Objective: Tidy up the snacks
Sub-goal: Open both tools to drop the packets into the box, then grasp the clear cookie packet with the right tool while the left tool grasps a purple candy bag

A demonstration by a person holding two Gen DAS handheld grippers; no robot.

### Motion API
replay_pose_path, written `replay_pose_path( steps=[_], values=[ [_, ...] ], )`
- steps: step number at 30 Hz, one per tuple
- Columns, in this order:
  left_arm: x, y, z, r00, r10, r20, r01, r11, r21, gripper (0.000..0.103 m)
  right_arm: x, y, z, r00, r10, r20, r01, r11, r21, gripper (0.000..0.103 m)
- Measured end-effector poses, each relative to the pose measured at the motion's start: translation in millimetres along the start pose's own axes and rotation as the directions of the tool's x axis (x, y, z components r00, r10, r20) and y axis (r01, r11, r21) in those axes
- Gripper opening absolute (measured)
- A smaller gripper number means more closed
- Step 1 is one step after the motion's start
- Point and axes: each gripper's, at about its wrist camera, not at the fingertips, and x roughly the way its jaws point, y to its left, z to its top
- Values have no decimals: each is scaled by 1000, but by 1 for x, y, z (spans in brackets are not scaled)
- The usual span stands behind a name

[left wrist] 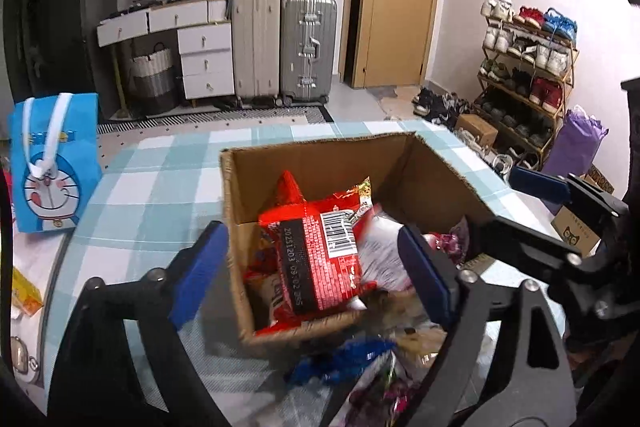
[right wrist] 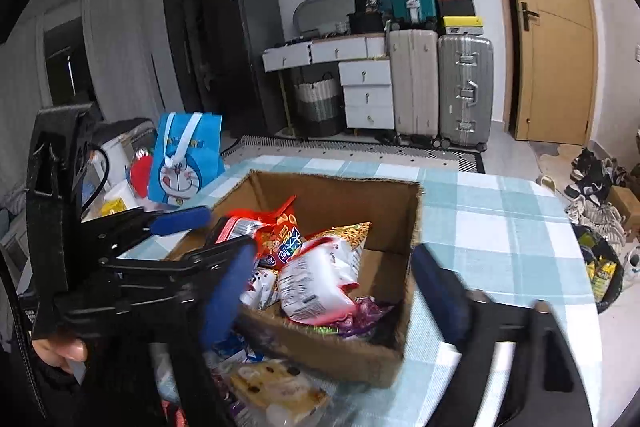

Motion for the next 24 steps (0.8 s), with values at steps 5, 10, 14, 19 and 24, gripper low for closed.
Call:
replay_pose_path(
  steps=[5,10,14,19,24],
  values=[
    [-31,4,-15,1000,15,10,-15,1000,-2,102,-29,0,-9,999,-35,11,34,999,11,102],
    [-60,11,-44,1000,15,-14,-15,1000,-11,102,-50,4,-27,998,-63,-5,63,998,-3,103],
    [-76,15,-70,999,25,-33,-25,1000,-3,102,-60,7,-42,998,-65,-26,65,998,9,103],
    [-86,20,-103,998,1,-57,-2,1000,-20,102,-64,10,-60,996,-64,-57,65,998,22,103],
    [-85,20,-119,995,-4,-100,4,1000,-4,102,-63,11,-69,996,-25,-90,28,999,41,103]
  ],
)
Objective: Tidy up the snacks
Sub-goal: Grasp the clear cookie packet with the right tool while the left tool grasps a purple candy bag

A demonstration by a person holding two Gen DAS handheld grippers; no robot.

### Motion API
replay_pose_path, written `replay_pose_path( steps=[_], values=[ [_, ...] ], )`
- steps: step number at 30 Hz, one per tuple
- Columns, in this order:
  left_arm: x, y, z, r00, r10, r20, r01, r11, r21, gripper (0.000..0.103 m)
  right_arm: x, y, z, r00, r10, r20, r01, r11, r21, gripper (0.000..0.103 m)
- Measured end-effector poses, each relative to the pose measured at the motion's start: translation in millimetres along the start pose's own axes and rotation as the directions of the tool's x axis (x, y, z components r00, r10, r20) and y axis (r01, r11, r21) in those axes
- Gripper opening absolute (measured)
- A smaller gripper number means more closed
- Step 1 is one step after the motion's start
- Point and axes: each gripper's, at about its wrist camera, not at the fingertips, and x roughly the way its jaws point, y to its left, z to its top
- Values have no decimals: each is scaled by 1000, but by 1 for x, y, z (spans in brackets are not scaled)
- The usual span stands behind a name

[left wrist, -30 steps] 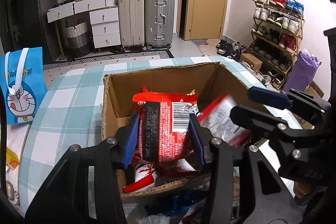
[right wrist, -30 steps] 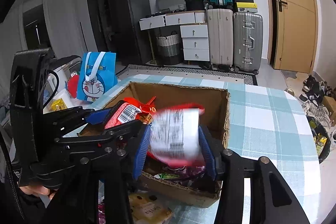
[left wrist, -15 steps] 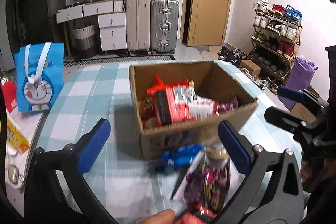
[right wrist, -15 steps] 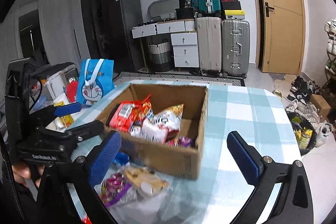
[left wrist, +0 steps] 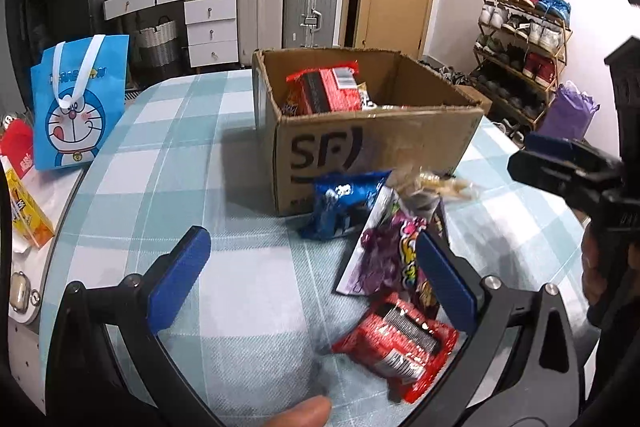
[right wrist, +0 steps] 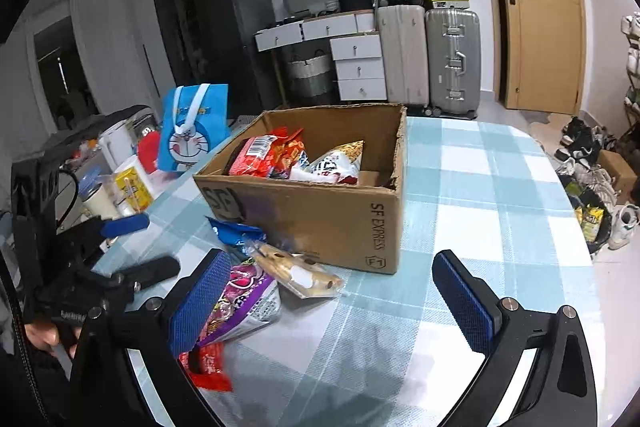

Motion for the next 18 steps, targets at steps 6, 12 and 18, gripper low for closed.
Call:
replay_pose_path(
  steps=[6,12,18],
  values=[
    [7,-5,0,999,-14,-37,14,1000,4,102,9,4,-4,1000,7,-30,-8,1000,-12,103],
    [14,-14,-4,998,-8,-62,9,1000,17,102,22,6,-7,998,0,-67,-1,1000,-14,103],
    [16,-14,-4,997,-28,-75,29,1000,7,102,31,9,-11,997,1,-83,-3,1000,-17,103]
  ],
)
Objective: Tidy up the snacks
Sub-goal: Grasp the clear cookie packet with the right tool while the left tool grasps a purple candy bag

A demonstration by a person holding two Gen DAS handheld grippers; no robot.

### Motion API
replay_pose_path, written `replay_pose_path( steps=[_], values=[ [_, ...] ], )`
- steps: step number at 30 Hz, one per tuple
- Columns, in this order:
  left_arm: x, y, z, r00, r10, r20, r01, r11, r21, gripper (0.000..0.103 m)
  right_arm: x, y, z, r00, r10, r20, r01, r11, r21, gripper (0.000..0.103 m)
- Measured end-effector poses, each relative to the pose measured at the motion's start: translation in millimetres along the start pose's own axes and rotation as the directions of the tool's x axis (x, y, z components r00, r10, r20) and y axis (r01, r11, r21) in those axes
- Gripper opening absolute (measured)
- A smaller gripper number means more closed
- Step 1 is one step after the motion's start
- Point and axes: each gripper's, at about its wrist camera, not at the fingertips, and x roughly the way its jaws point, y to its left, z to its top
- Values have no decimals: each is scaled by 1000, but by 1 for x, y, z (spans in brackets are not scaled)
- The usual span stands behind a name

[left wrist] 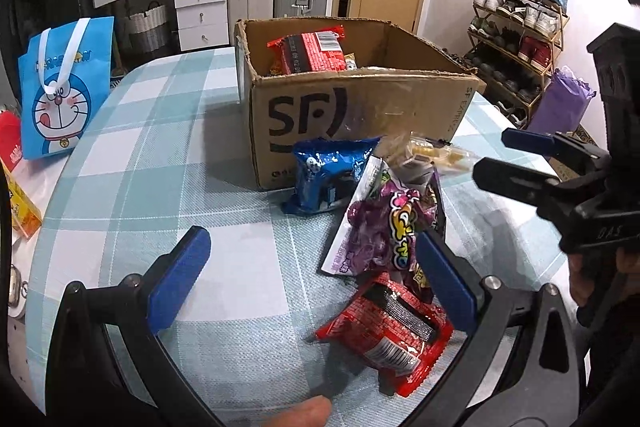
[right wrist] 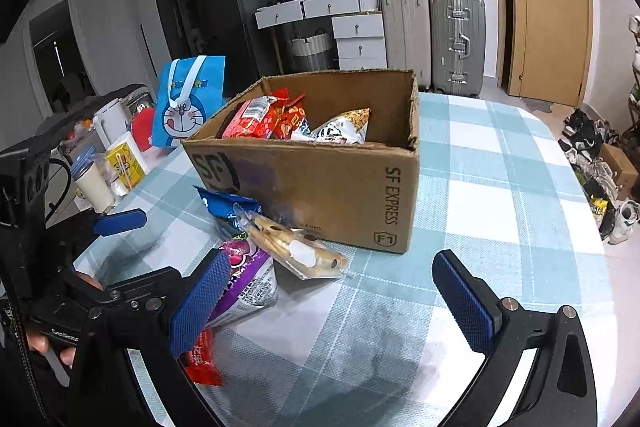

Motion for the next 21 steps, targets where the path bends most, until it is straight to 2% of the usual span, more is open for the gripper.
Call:
replay_pose_path(
  steps=[9,17,21],
  values=[
    [12,-2,-4,1000,4,-28,-4,1000,18,102,22,5,-4,999,24,-48,-22,999,44,103],
    [14,18,-2,999,23,-22,-24,999,-25,102,48,6,3,994,73,-78,-59,985,162,103],
    [14,28,-1,999,26,-19,-28,998,-55,102,55,13,8,997,39,-64,-29,988,154,103]
  ],
)
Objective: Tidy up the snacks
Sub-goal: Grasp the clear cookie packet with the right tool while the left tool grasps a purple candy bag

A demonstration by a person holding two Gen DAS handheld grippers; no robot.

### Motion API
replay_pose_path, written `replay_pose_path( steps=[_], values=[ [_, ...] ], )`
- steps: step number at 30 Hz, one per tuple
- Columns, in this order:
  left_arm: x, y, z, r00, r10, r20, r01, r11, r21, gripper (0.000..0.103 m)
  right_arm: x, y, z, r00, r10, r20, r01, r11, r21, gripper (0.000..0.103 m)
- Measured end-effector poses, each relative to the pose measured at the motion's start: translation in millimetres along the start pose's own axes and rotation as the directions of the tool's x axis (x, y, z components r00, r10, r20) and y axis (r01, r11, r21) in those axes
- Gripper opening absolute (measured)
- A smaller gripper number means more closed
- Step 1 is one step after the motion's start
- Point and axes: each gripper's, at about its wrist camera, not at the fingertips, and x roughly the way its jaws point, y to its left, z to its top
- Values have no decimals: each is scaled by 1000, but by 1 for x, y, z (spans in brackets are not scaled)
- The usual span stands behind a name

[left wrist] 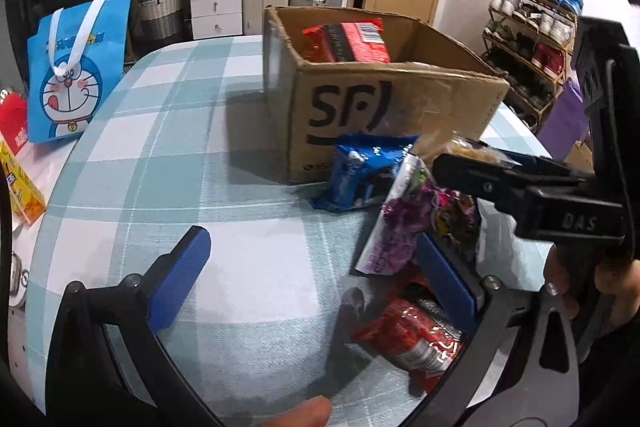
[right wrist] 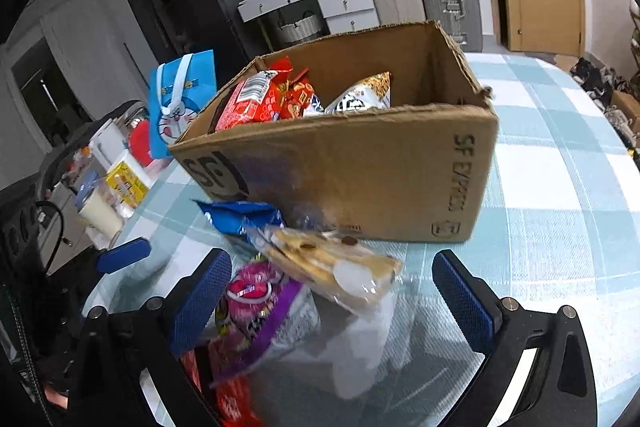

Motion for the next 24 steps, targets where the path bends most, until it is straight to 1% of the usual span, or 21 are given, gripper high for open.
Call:
replay_pose_path(
  steps=[5,7,9,10,11,15,16,17,18,20,24],
  values=[
    [0,6,0,1000,3,1,-3,1000,-12,102,5,-8,4,999,-49,8,48,995,85,102],
    [1,7,0,1000,-1,0,1,1000,-14,102,2,-12,4,998,-61,20,59,993,102,99],
    [2,5,-1,1000,-1,-3,1,1000,-11,102,1,-14,5,997,-77,17,74,991,113,98],
    [3,5,-1,1000,-1,-4,1,1000,-9,102,1,-15,5,997,-75,14,73,990,119,95],
    [3,4,-1,1000,0,-4,0,1000,-8,102,0,-17,4,998,-66,15,64,990,124,89],
    [1,0,-2,1000,-2,0,2,1000,-1,102,1,-24,4,999,-54,4,53,988,146,80],
    [0,-1,-2,1000,0,2,0,1000,0,102,1,-26,3,999,-44,5,43,987,153,76],
    [0,-1,-2,1000,-1,4,1,1000,2,102,1,-27,2,999,-37,6,35,987,155,70],
    [0,-2,-2,1000,-2,4,2,1000,3,102,1,-27,1,999,-33,9,32,988,153,67],
    [-1,-2,-3,1000,-4,4,4,1000,1,102,0,-26,1,999,-44,14,41,989,140,63],
    [0,-1,-3,1000,-11,1,11,1000,-3,102,-9,-26,-2,999,-24,32,20,993,117,62]
  ],
)
